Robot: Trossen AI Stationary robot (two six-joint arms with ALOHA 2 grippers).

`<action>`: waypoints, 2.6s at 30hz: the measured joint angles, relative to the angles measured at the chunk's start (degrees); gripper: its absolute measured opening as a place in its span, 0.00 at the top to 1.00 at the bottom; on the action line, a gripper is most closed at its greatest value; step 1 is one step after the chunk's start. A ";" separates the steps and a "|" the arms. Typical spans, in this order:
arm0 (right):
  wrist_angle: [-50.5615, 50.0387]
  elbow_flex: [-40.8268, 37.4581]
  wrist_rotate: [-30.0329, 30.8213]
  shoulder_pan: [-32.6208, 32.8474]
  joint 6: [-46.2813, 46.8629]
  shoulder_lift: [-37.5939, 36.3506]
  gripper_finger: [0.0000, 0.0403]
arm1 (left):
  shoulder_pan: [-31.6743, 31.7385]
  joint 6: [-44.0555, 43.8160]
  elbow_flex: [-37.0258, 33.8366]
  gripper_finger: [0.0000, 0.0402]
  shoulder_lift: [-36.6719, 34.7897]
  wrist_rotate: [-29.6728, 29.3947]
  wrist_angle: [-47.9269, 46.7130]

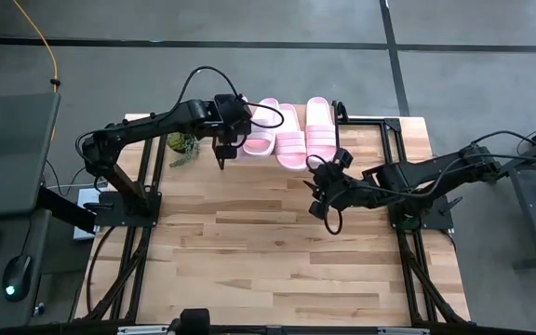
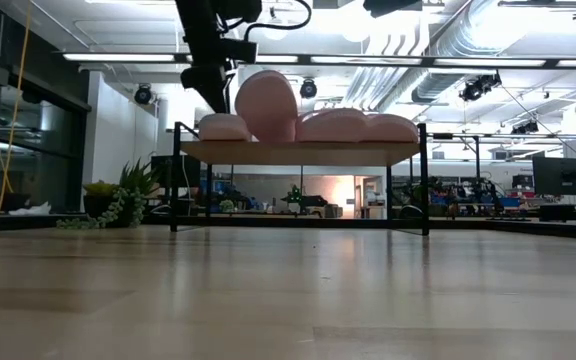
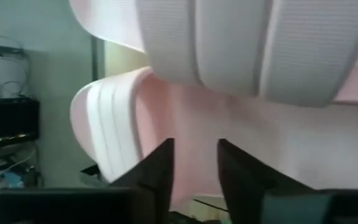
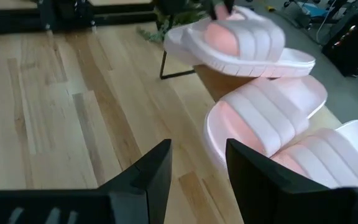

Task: Pick and place slides into the shelf
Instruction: Adjust the pink slide

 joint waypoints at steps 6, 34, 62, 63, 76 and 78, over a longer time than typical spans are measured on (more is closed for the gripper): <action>-0.16 0.00 -2.12 0.00 -0.09 1.24 0.65 | 0.00 0.00 0.00 0.55 0.00 -4.64 1.31; 0.84 -0.02 -4.62 -0.02 -1.09 2.60 0.65 | 0.20 5.91 0.02 0.54 3.02 -19.73 -0.63; 1.57 -0.03 -4.62 -0.02 -1.10 2.58 0.65 | 0.39 2.82 0.00 0.54 2.99 -22.49 -3.74; 1.59 -0.02 -4.62 -0.02 -1.09 2.58 0.65 | 0.39 2.42 0.00 0.54 2.99 -22.35 -3.74; 3.07 -0.05 -4.62 -0.04 -1.77 2.58 0.65 | 0.42 -0.30 0.00 0.54 2.93 -8.08 1.33; 3.09 -0.07 -4.63 -0.04 -1.77 2.58 0.65 | 0.42 -0.89 0.00 0.54 2.93 -7.27 1.91</action>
